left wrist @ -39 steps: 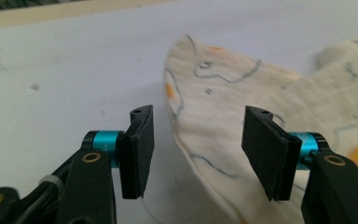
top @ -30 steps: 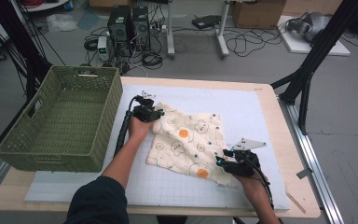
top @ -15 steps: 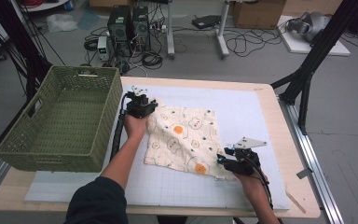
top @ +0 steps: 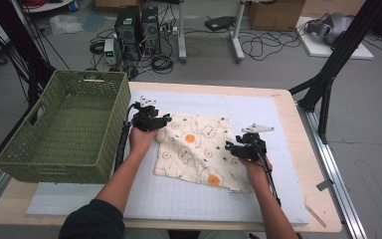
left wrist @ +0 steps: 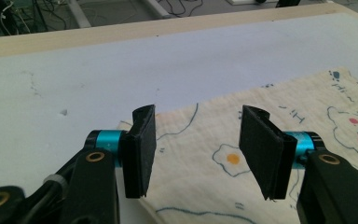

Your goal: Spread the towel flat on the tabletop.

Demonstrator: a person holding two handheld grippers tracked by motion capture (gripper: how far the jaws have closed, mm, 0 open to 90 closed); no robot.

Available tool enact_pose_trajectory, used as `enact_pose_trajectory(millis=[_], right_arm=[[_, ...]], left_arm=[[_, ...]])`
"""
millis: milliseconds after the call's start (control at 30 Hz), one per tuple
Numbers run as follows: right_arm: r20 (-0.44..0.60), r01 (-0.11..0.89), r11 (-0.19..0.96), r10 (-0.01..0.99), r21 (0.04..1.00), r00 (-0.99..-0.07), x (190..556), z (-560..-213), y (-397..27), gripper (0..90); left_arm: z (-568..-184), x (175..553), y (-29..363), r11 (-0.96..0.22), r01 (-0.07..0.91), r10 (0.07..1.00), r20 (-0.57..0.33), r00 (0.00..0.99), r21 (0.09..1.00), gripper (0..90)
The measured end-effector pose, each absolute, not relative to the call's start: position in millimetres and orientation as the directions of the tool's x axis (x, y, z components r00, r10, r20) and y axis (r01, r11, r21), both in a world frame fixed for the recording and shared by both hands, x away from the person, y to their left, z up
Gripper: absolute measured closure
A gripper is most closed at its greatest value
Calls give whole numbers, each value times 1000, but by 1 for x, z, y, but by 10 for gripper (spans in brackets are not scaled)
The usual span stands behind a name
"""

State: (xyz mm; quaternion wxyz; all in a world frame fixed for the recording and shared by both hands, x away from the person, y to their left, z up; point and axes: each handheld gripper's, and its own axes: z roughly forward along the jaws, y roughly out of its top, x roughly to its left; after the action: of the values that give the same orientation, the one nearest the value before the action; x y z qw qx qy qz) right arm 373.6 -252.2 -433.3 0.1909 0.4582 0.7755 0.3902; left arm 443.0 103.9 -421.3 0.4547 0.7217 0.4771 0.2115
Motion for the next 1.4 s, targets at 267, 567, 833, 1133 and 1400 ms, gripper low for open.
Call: enact_pose_trajectory(millis=[267, 567, 833, 1133, 1400], right_arm=[[33, 576, 319, 855, 753, -517, 403, -448, -246, 834], [-54, 608, 275, 933, 745, -356, 408, -445, -267, 867], [5, 610, 223, 937, 760, -349, 403, -439, -274, 709], [46, 572, 211, 914, 793, -402, 387, -423, -278, 560], [33, 552, 257, 887, 793, -461, 359, -416, -288, 509]], left_arm=[[-418, 440, 104, -142, 497, 864, -138, 484, 856, 450], [-417, 436, 103, -143, 508, 851, -157, 501, 850, 426], [-431, 421, 108, -134, 503, 841, -170, 513, 854, 429], [-446, 410, 114, -140, 546, 819, -213, 532, 826, 408], [-452, 411, 105, -187, 573, 801, -213, 559, 798, 404]])
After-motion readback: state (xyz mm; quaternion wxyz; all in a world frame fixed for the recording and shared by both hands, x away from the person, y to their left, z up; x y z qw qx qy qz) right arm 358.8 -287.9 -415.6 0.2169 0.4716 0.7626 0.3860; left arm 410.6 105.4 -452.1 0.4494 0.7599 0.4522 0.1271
